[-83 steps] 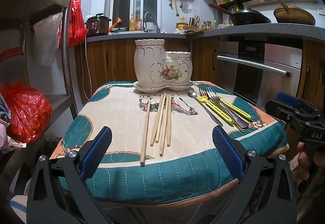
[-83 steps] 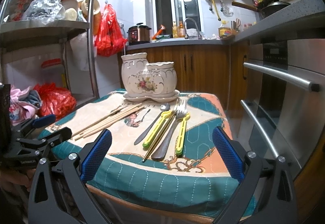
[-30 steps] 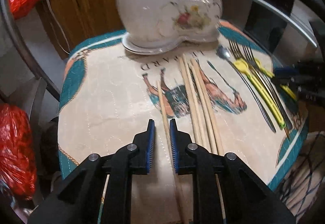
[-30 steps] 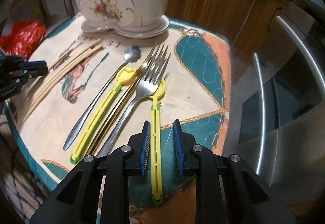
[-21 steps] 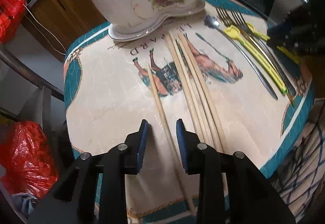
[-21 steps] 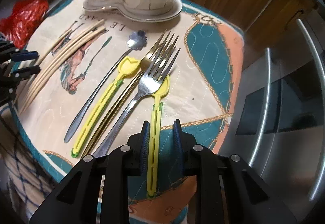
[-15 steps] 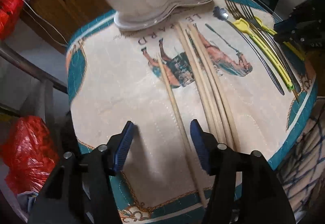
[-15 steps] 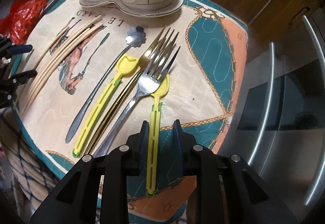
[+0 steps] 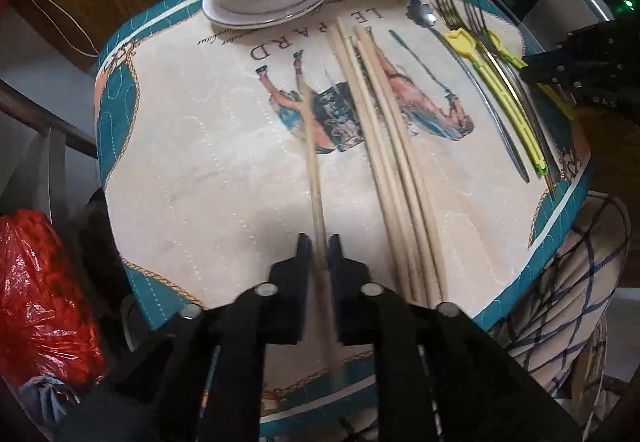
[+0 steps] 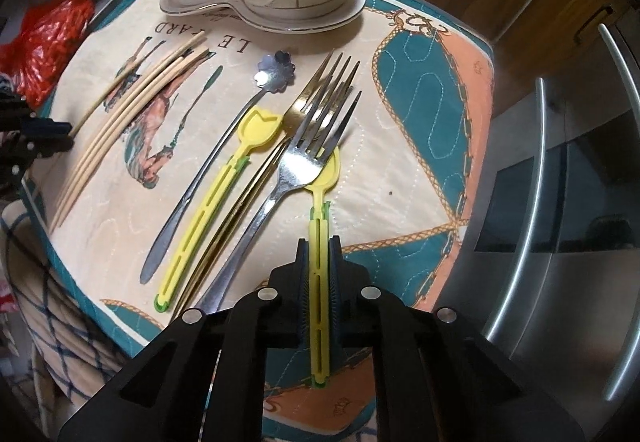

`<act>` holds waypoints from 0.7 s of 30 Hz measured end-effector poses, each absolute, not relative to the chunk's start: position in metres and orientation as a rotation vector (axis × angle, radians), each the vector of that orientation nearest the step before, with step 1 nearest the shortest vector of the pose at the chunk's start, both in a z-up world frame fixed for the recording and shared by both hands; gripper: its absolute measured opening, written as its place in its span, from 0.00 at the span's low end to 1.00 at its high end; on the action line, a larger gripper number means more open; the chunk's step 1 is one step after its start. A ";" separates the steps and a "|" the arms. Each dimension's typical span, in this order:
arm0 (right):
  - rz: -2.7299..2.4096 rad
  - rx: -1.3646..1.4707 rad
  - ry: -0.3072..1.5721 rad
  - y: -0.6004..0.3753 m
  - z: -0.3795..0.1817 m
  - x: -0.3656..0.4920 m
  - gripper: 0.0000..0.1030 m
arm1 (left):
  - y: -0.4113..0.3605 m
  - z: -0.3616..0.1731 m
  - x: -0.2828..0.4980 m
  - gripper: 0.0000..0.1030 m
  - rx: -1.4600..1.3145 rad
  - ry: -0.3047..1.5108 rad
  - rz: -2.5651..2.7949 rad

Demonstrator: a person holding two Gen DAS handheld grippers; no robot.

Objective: Organize utensils
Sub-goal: 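Grasp a chopstick with the left tool while the right tool grasps a yellow spoon, then lift and drop the chopstick and yellow spoon into the ceramic holder with both tools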

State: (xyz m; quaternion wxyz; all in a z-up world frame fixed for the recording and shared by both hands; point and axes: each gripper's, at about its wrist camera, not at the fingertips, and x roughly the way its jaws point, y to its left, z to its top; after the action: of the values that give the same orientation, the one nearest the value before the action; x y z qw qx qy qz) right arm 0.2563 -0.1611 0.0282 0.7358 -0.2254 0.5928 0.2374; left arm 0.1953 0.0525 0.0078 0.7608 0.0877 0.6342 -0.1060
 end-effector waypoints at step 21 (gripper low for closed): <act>0.646 -0.196 1.100 -0.193 0.074 0.260 0.10 | 0.082 0.086 0.181 0.04 -0.044 0.982 -0.287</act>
State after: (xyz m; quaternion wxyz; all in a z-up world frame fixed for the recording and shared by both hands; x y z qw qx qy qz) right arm 0.2600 -0.1928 0.0740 0.7989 -0.0915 0.5125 0.3012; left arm 0.1806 0.0818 0.0855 0.8718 -0.0210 0.4697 -0.1373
